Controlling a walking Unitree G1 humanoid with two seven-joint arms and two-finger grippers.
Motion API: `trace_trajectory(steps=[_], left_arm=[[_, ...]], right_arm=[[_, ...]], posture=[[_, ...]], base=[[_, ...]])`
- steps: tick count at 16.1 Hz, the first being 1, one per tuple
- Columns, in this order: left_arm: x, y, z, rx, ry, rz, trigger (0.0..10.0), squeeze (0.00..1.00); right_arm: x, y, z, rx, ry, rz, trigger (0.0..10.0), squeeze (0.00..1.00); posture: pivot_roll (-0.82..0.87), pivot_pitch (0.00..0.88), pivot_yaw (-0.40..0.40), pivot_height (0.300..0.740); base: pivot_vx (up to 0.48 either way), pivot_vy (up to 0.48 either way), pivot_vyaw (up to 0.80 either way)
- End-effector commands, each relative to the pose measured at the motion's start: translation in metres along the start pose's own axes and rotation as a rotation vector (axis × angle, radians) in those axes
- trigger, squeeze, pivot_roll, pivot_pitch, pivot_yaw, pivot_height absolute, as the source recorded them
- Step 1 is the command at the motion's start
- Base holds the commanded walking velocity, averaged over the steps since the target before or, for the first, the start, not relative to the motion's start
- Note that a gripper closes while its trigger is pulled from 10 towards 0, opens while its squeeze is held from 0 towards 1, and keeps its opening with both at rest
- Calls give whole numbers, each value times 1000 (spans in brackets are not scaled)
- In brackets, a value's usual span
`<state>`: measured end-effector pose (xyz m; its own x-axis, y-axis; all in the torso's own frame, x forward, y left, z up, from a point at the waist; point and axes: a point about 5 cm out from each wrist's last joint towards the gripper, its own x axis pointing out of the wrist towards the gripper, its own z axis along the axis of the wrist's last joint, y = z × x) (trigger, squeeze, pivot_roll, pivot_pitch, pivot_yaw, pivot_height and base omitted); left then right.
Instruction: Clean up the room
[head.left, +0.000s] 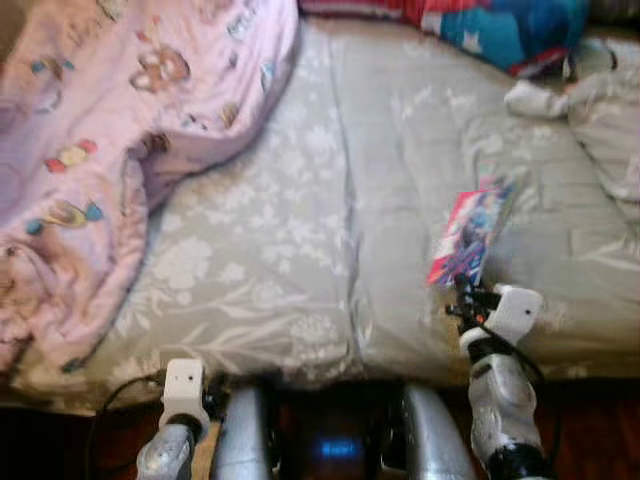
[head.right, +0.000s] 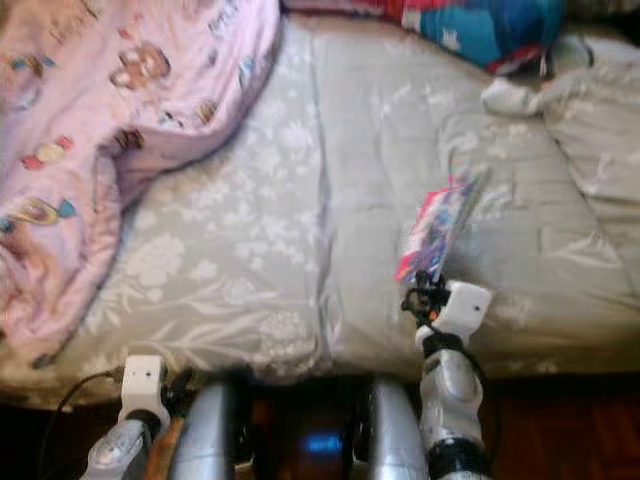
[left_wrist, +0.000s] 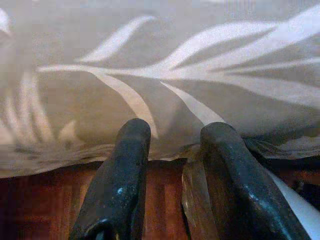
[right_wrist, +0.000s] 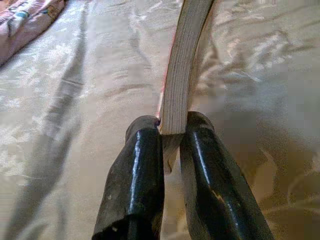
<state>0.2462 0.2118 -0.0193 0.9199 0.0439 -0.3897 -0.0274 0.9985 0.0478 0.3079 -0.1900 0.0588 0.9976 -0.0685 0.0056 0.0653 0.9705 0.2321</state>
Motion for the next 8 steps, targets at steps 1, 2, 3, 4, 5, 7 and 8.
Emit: trace_trajectory(steps=[1,2,3,4,5,7,8], left_arm=[[-7,5,-15,3,58,21,10000,0],[-7,6,-18,0,78,25,10000,0],[-8,7,-22,-4,104,32,10000,0],[-9,8,-26,-5,132,42,10000,0],[-10,9,-27,2,142,50,10000,0],[-14,13,-38,6,209,67,10000,0],[-16,16,-41,-6,234,88,10000,0]], right_arm=[[-1,-3,2,-16,-10,-11,10000,0],[-1,-4,0,-22,2,-17,10000,0],[-2,-5,-3,-30,13,-20,10000,0],[-3,-6,-4,-33,19,-25,10000,0],[-4,-7,-5,-21,15,-31,10000,0],[-5,-10,-5,-13,10,-47,10000,0],[-5,-8,-5,-21,4,-30,10000,0]], posture=[[120,143,7,677],[115,134,2,687],[112,125,-3,701],[114,121,-6,716],[116,117,-8,726],[115,77,-15,740],[112,65,-17,740]], base=[[0,0,0],[0,0,0],[0,0,0],[0,0,0],[0,0,0],[0,0,0],[0,0,0]])
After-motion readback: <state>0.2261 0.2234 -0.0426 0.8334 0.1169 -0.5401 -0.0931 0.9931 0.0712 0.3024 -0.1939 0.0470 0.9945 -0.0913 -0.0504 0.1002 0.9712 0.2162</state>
